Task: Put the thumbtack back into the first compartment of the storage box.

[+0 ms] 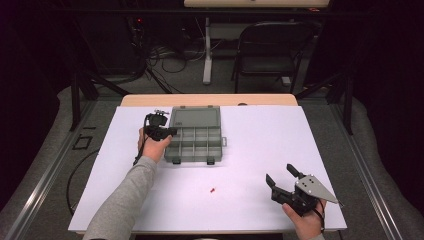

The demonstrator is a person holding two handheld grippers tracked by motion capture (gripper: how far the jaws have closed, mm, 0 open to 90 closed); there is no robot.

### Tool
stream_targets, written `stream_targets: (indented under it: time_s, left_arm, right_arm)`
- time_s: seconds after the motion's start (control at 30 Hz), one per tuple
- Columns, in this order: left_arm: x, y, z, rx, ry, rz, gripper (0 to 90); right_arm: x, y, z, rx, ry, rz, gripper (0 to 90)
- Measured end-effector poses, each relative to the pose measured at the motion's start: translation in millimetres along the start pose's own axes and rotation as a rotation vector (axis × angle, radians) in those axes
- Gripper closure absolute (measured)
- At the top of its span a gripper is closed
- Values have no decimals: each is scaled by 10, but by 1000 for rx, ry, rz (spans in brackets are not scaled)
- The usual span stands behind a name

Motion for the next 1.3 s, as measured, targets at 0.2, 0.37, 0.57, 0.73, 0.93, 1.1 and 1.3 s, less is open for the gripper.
stream_targets:
  time_s: [0.2, 0.37, 0.57, 0.73, 0.93, 1.1, 1.3]
  left_arm:
    - [8, 10, -11, 2, -7, -2, 854]
    - [21, 20, -24, 5, -14, -11, 845]
    - [-6, 65, 27, 1, 20, -26, 677]
    - [-57, 82, 125, -11, 78, -55, 519]
    - [-83, 161, 285, -17, 135, -91, 439]
    - [-41, 327, 404, 26, 176, -121, 390]
    - [131, 525, 442, 72, 193, -142, 361]
  right_arm:
    - [-1, 1, -3, -1, 1, -1, 203]
    - [0, -1, -3, -1, 1, 0, 203]
    - [-1, 8, 0, 2, 2, 0, 203]
    - [-1, 6, 2, 2, 2, 0, 203]
    - [1, 10, 4, 4, -1, -1, 203]
    - [-2, 9, 3, 5, 2, -1, 203]
    - [1, 13, 2, 6, -1, -2, 203]
Point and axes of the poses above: each handheld gripper's, and its own axes: z roughly backward along the jaws, x roughly out of its underside, y roughly to its right, the point moved 10 cm from there along -z, roughly forward along the jaws, and after that the axes turned 10 degrees about -y, right-handed, at the moved point
